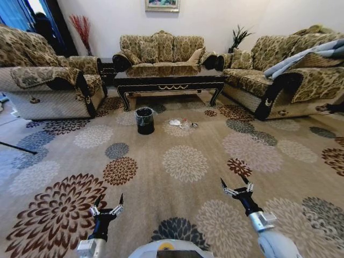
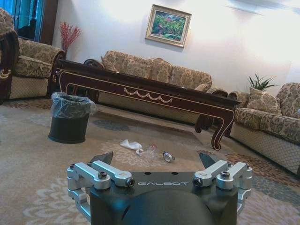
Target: Move to the front of the table and pick up the trash from the floor, then place it into the trash bin.
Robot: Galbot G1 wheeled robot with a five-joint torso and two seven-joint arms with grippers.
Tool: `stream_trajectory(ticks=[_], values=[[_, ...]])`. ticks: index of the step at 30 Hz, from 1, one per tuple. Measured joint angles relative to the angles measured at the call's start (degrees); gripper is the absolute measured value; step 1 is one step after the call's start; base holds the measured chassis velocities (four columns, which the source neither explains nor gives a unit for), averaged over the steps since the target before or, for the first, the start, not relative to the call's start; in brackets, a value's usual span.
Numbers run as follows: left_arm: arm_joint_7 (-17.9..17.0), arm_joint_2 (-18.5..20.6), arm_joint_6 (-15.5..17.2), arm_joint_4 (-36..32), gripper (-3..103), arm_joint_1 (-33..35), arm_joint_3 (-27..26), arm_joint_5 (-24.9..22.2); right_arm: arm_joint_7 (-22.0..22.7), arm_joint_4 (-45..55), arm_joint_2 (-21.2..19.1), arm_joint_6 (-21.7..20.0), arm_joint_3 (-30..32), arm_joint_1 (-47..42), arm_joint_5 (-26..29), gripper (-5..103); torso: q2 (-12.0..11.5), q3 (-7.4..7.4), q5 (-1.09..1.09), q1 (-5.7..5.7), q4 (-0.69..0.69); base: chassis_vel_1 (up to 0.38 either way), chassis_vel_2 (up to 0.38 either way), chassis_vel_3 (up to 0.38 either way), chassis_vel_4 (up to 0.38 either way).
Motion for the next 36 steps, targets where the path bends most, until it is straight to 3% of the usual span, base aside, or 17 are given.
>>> stream_trajectory(ticks=[36], values=[[0.14, -0.21, 0.24, 0.19, 100, -0.28, 0.00, -1.61, -2.46, -0.54, -0.05, 0.86, 0.41, -0.74, 2.67, 100, 0.00, 0.06, 0.00, 0.00, 0.00, -0.109, 0.108, 0.107, -0.108]])
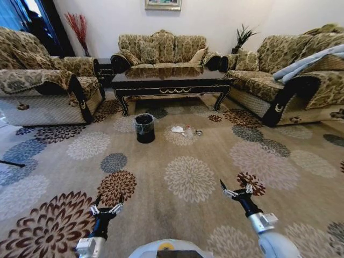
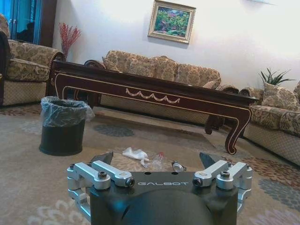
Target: Move to the front of the table and pick up the trash from the floor, then place it into the trash bin.
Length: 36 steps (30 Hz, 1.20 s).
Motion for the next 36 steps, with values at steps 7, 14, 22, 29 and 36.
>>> stream_trajectory(ticks=[7, 14, 22, 29, 36], values=[[-0.08, 0.05, -0.01, 0.29, 100, -0.17, -0.13, -0.08, -0.54, -0.55, 0.46, 0.50, 0.17, -0.25, -0.14, 100, 0.00, 0.00, 0.01, 0.00, 0.00, -0.155, 0.140, 0.157, -0.152], [-0.12, 0.02, -0.02, 0.32, 100, -0.17, -0.16, -0.33, -1.28, -0.91, 0.42, 1.13, 0.83, -0.47, -0.17, 100, 0.00, 0.01, -0.02, 0.00, 0.00, -0.182, 0.184, 0.190, -0.185], [-0.11, 0.25, -0.09, 0.29, 100, 0.05, -0.19, -1.06, -1.63, -1.61, 0.68, 1.65, 1.29, -0.55, -0.18, 97, 0.01, 0.00, 0.00, 0.00, 0.00, -0.161, 0.183, 0.169, -0.168], [-0.23, 0.09, -0.17, 0.56, 100, 0.06, -0.11, -1.15, -2.04, -2.60, 0.42, 2.03, 1.71, -0.57, -0.18, 96, 0.01, 0.01, 0.00, 0.00, 0.00, -0.196, 0.196, 0.188, -0.187], [-0.46, 0.05, -0.18, 0.33, 100, 0.04, -0.27, -1.15, -2.15, -2.74, 0.16, 2.11, 1.82, -0.45, -0.45, 94, 0.02, 0.01, 0.02, 0.00, 0.00, -0.214, 0.219, 0.230, -0.207]])
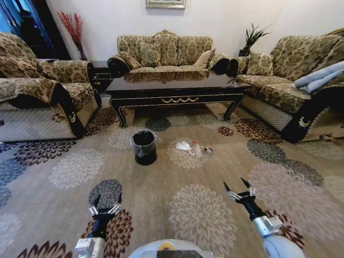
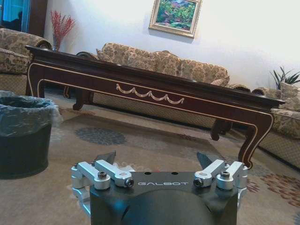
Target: Move to the front of the table and pick up the trash from the floor, then place it into the trash bin.
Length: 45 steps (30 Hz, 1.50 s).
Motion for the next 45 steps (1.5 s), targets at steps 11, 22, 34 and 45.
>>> stream_trajectory(ticks=[11, 22, 34, 45], values=[[-0.51, -0.48, 0.02, 0.02, 100, -0.01, -0.06, 0.26, 0.01, -0.19, 0.12, 0.24, -0.04, 0.05, -0.44, 98, 0.00, 0.00, -0.01, 0.00, 0.00, -0.198, 0.182, 0.184, -0.186], [-0.69, -0.72, -0.05, 0.33, 100, 0.01, -0.17, 0.25, -0.01, -0.04, 0.26, 0.25, -0.44, 0.13, -1.11, 98, 0.01, 0.00, -0.02, 0.00, -0.01, -0.210, 0.211, 0.200, -0.200], [-1.06, -0.47, -0.08, 0.70, 100, -0.37, -0.36, 0.12, 1.40, 0.45, -0.14, -0.70, -1.29, 0.72, -1.44, 99, 0.00, 0.00, -0.01, 0.00, -0.01, -0.197, 0.198, 0.191, -0.198], [-2.87, 3.38, 10.25, -7.59, 100, -0.64, -1.63, -3.03, 4.99, -1.52, 0.48, 0.56, -2.45, 1.95, -3.17, 100, 0.00, 0.00, -0.01, 0.00, 0.00, -0.107, 0.120, 0.105, -0.103]])
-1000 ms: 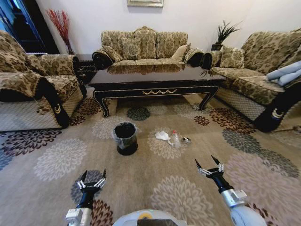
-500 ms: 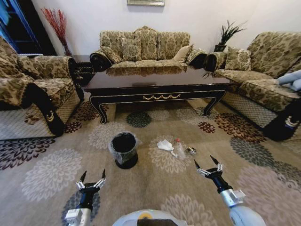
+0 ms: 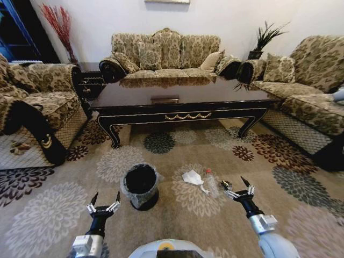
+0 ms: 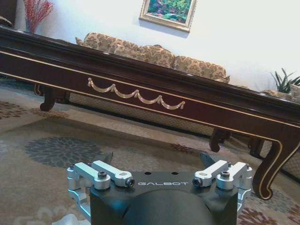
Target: Move to the front of the table and pick up the trash from the floor, then place it into the trash bin.
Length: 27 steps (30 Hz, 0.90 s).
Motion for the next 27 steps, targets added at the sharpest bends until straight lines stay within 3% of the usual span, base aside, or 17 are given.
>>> stream_trajectory(ticks=[1, 2, 4, 5, 6, 7, 11, 13, 14, 17, 21, 27], values=[[-1.32, 1.09, 5.01, -1.08, 100, -1.67, -0.17, -3.18, 0.15, -0.35, 0.27, 0.21, -0.03, 0.02, -0.04, 100, 0.00, -0.01, -0.01, -0.01, 0.00, 0.000, 0.000, 0.000, 0.000], [-1.32, 1.09, 5.01, -1.08, 100, -1.67, -0.17, -3.18, 0.15, -0.35, 0.27, 0.21, -0.03, 0.02, -0.04, 100, 0.00, -0.01, -0.01, -0.01, 0.00, 0.000, 0.000, 0.000, 0.000], [-2.91, 2.74, 11.45, -2.17, 100, -4.07, -0.61, -7.06, 0.26, -0.53, 0.52, 0.39, -0.03, -0.05, -0.10, 100, 0.00, -0.01, -0.02, -0.01, -0.02, 0.000, 0.000, 0.000, 0.000], [-4.07, 4.29, 16.43, -3.09, 100, -6.41, -0.97, -10.82, 0.34, -0.60, 0.57, 0.48, 0.05, -0.09, -0.11, 100, 0.00, -0.01, -0.01, -0.01, -0.01, 0.000, 0.000, 0.000, 0.000], [-4.66, 5.05, 18.77, -3.51, 100, -7.85, -1.15, -12.94, 0.39, -0.64, 0.60, 0.51, 0.17, -0.11, -0.12, 100, 0.00, -0.01, -0.01, 0.00, 0.00, 0.000, 0.000, 0.000, 0.000], [-4.66, 5.05, 18.77, -3.51, 100, -7.85, -1.15, -12.94, 0.39, -0.64, 0.60, 0.51, 0.17, -0.11, -0.12, 100, 0.00, -0.01, -0.01, 0.00, 0.00, 0.000, 0.000, 0.000, 0.000], [-8.61, 8.50, 32.91, -3.68, 100, -18.42, -3.62, -29.46, 0.55, -0.90, 0.22, 0.58, 0.24, -0.04, -0.10, 100, 0.00, 0.00, -0.03, 0.00, -0.06, 0.000, 0.000, 0.000, 0.000], [-8.82, 8.70, 34.15, -3.61, 100, -18.85, -4.43, -30.74, 0.57, -1.01, -0.17, 0.57, -0.20, 0.28, -0.08, 100, 0.00, 0.00, -0.03, 0.00, -0.06, 0.000, 0.000, 0.000, 0.000], [-9.98, 9.23, 38.27, -3.74, 100, -19.10, -7.31, -34.72, 0.67, -1.55, -1.82, 0.36, -1.62, 2.00, -0.01, 100, 0.00, 0.00, -0.01, 0.00, 0.03, 0.000, 0.000, 0.000, 0.000], [-10.56, 9.96, 40.28, -3.79, 100, -19.48, -8.18, -36.87, 0.71, -1.81, -2.33, 0.24, -2.06, 2.50, 0.00, 100, 0.00, 0.00, 0.00, 0.00, 0.07, 0.000, 0.000, 0.000, 0.000], [-12.59, 12.41, 44.23, -2.70, 100, -22.23, -8.31, -43.11, 0.89, -2.20, -2.72, 0.05, -2.29, 3.05, 0.24, 100, 0.00, 0.00, 0.00, 0.00, -0.04, 0.013, 0.006, 0.012, 0.026], [-12.96, 12.65, 45.82, 2.01, 100, -27.62, -4.37, -48.26, 0.94, -2.23, -2.45, -0.32, -2.54, 3.44, 0.44, 100, 0.00, 0.00, -0.02, 0.00, -0.01, 0.000, 0.000, 0.000, 0.000]])
